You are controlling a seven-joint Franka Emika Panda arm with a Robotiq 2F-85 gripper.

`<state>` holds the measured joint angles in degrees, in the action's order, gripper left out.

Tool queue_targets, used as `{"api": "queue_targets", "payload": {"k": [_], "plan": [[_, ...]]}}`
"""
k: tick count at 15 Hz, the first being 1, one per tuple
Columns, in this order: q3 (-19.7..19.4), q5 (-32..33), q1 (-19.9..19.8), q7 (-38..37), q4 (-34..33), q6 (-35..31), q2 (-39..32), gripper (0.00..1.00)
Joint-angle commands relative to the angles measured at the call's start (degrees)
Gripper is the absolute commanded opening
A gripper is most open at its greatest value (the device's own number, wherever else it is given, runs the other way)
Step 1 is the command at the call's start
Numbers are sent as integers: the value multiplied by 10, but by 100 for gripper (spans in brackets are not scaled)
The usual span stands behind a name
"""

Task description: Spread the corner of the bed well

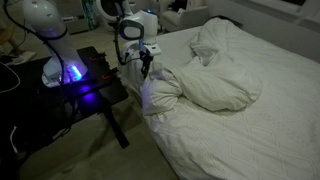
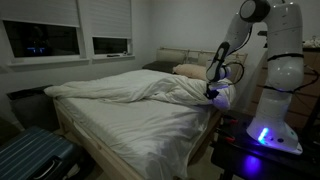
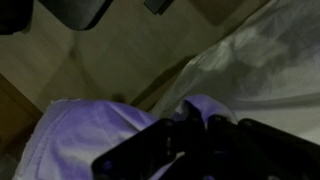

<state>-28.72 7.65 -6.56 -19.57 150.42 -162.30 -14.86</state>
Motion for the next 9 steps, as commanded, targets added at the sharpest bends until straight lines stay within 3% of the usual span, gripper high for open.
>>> {"api": "queue_targets", "payload": {"k": [1, 5, 6, 7, 9], "plan": [[-19, 82, 30, 9, 77, 66, 95, 1], [-10, 177, 16, 10, 87, 112, 133, 1], [-3, 194, 12, 7, 82, 130, 135, 29], [8, 198, 5, 4, 77, 142, 137, 29], [34, 191, -7, -20, 73, 134, 130, 43]]}}
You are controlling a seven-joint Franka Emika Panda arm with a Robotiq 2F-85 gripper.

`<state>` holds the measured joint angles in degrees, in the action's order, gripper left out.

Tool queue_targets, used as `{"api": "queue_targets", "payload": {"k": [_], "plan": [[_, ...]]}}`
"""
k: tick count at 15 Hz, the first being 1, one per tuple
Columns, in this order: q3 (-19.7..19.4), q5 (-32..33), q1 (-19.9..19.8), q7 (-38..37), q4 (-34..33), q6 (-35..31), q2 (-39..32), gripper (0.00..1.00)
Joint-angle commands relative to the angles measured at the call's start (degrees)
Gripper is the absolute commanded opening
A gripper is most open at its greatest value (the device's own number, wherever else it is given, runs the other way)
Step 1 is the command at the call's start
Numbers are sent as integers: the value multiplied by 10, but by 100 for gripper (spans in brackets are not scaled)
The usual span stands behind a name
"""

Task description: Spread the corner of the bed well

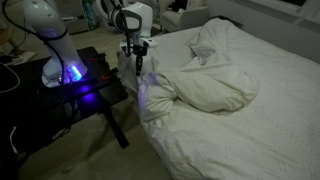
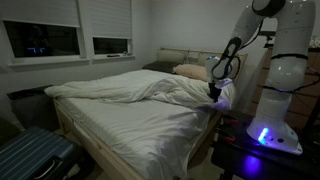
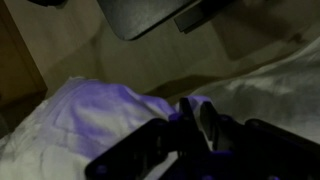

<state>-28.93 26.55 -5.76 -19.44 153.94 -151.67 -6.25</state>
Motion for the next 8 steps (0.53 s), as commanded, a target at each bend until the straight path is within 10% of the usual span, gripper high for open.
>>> {"api": "queue_targets", "payload": {"k": [1, 8], "plan": [[49, -10, -20, -31, 39, 24, 41, 51], [72, -55, -51, -86, 29, -110, 25, 100]]}}
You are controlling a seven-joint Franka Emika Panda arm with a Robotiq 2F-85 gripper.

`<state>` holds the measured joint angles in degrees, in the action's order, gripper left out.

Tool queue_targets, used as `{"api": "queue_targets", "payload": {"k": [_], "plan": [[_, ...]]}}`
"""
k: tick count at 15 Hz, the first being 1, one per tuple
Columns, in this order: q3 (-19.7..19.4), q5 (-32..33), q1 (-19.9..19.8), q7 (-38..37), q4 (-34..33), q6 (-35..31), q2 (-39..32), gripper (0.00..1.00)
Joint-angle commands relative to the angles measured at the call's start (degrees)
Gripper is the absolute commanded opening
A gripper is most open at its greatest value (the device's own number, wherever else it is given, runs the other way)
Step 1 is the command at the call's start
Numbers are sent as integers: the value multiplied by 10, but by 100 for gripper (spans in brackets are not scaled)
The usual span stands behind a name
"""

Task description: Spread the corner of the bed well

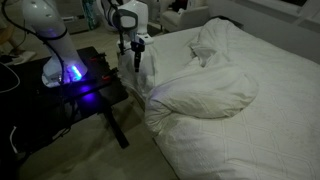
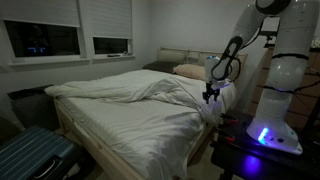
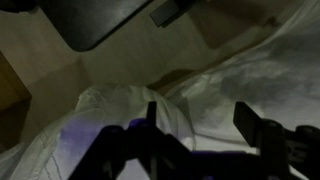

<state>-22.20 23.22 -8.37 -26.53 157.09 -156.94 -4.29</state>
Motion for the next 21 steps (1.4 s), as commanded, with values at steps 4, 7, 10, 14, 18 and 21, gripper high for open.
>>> {"api": "queue_targets", "payload": {"k": [4, 7, 10, 14, 18, 21], "plan": [[0, -97, -44, -7, -19, -165, -10, 100], [-10, -115, -48, -31, -41, -268, -39, 100], [-44, -127, -28, -50, -91, -346, -92, 100], [-90, -183, 9, -49, -166, -358, -172, 100], [-144, -247, 63, -55, -245, -345, -266, 100], [-145, -369, 69, 7, -300, -328, -327, 100]]}}
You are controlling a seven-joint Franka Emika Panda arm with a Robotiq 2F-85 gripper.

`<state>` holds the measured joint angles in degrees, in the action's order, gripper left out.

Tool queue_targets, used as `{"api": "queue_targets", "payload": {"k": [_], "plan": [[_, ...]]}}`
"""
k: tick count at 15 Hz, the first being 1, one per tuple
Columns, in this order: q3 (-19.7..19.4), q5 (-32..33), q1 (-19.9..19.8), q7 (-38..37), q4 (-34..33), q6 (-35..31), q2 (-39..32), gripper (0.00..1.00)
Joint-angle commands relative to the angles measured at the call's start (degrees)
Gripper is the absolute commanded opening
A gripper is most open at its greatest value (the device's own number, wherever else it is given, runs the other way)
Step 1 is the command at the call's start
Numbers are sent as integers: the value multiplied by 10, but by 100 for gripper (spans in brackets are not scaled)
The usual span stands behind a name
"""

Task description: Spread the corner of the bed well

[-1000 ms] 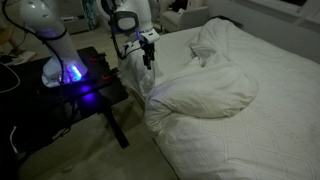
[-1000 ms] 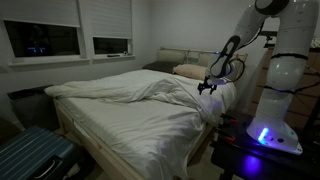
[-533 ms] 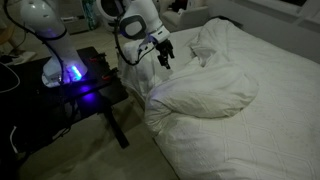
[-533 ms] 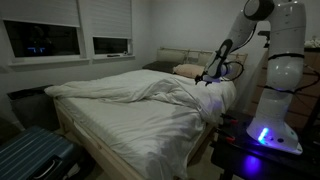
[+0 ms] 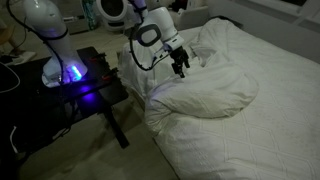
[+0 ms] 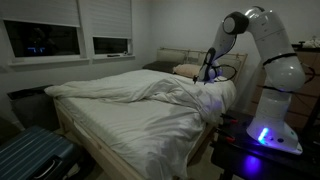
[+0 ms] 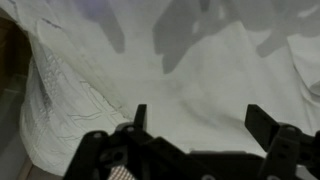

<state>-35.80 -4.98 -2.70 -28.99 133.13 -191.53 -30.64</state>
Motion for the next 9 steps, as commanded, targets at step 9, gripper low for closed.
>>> {"api": "queue_targets", "payload": {"k": [9], "plan": [[-72, -148, -11, 8, -212, 202, -190, 100]]}}
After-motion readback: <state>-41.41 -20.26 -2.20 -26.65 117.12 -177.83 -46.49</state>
